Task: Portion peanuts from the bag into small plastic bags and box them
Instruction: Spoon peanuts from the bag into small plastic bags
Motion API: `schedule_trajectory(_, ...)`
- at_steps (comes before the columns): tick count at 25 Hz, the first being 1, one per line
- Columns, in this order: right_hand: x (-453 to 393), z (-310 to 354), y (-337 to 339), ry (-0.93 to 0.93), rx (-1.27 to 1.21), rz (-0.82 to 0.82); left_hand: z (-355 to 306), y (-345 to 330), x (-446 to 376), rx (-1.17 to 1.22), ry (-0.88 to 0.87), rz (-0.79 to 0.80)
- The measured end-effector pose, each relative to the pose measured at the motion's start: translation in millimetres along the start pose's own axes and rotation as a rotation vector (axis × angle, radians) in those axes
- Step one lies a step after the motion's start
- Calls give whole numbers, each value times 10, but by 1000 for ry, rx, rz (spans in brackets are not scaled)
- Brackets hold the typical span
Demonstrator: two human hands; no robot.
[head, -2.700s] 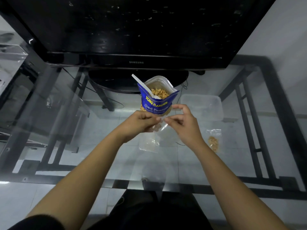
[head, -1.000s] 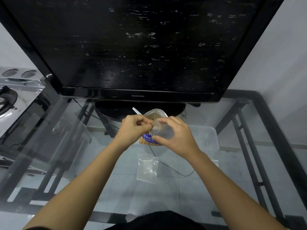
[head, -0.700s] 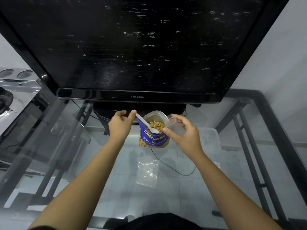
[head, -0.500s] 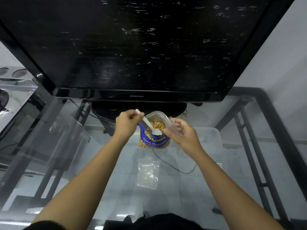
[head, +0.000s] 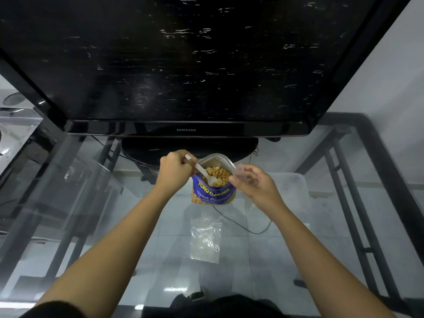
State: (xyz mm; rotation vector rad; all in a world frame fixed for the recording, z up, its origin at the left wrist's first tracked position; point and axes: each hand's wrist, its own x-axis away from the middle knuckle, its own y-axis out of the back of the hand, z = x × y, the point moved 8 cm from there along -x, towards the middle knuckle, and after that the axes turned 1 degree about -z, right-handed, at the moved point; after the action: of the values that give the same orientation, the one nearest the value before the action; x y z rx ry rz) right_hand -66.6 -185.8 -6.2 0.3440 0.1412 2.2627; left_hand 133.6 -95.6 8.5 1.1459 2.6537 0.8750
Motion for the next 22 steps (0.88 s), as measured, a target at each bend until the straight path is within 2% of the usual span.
schedule_trajectory(2,3,13,-4,-9,-15,17,12,-65,6,51,28,24)
schedule_trajectory(7,13,-46,-22,-37,-67,39,146,-6,-23,169,131,-50)
schedule_trajectory(11,12,-50,-32,-50,-118,52,180,-123,19,279,189,62)
schedule_trajectory(14,-1,-20,-8,-51,-127,39,238,-117,-1,439,266,38)
schedule_trajectory(19,-49,123,196,100,164,-131,383,67,-63,583,353,-35)
schedule_trajectory(22,-110,191,125,202,384,-106,427,179,-107,601,363,-59)
